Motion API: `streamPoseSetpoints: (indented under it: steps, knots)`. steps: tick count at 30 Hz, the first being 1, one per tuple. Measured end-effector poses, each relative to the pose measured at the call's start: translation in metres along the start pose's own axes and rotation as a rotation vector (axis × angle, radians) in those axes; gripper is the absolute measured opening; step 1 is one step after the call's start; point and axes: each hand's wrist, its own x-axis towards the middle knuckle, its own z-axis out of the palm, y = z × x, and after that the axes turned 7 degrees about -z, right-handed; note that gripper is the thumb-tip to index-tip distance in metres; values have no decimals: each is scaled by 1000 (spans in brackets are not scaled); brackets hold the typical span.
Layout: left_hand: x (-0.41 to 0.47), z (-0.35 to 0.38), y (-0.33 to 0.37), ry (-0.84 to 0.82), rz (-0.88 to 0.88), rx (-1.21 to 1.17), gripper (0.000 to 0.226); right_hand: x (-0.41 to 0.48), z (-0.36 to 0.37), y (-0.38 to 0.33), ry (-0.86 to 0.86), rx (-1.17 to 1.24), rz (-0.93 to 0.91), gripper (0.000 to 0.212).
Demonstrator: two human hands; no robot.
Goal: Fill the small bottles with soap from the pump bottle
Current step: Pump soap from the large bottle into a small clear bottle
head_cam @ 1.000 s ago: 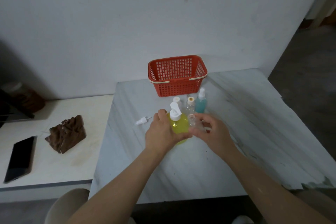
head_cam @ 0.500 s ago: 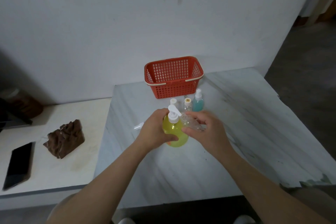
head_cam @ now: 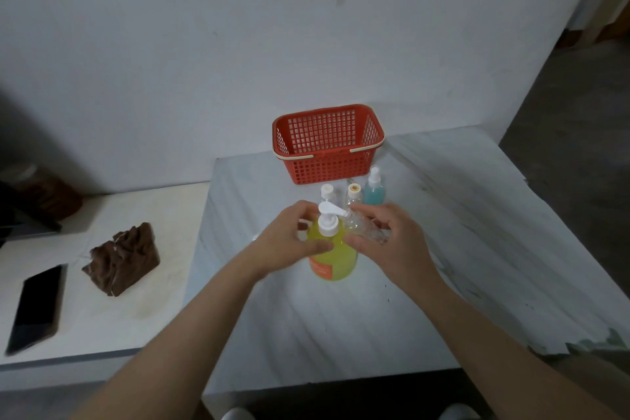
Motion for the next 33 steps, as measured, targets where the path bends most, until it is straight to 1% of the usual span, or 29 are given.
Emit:
streamPoseSetpoints:
  steps: [1, 2, 4, 5, 6, 7, 9, 11, 15, 18, 23, 30, 33]
  knots:
    - [-1, -9, 8, -29, -6, -109, 40, 0, 0, 0, -1, 13, 11, 45]
    - [0, -15, 17, -3, -22, -218, 32, 0, -1, -1, 1, 26, 24, 45]
    - [7, -19, 37, 144, -74, -381, 19, 1, 0, -1, 17, 36, 43, 43]
    - [14, -17, 45, 219, -90, -390, 16, 1, 0, -1, 24, 31, 43, 43]
    - [21, -12, 53, 262, -95, -350, 16, 1, 1, -2, 31, 25, 39, 44]
    - [27, -6, 60, 270, -95, -285, 18, 1, 1, -2, 38, 19, 35, 45]
    - [39, 9, 66, 237, -111, -152, 20, 1, 1, -2, 39, 12, 33, 46]
    - [46, 19, 64, 226, -148, -84, 20, 2, 0, 0, 37, 4, 31, 44]
    - [48, 19, 59, 240, -218, -101, 21, 5, 1, 3, 18, -6, 23, 43]
    - [47, 19, 58, 203, -249, -117, 26, 6, 1, 4, 14, -2, 4, 42]
    - [51, 24, 55, 193, -246, -74, 32, 6, -2, 8, -4, 8, 13, 42]
    - [55, 31, 50, 223, -252, -70, 32, 6, 3, 7, 17, 124, 57, 45]
    - [53, 31, 53, 233, -250, -79, 31, 7, 3, 5, 17, 136, 56, 47]
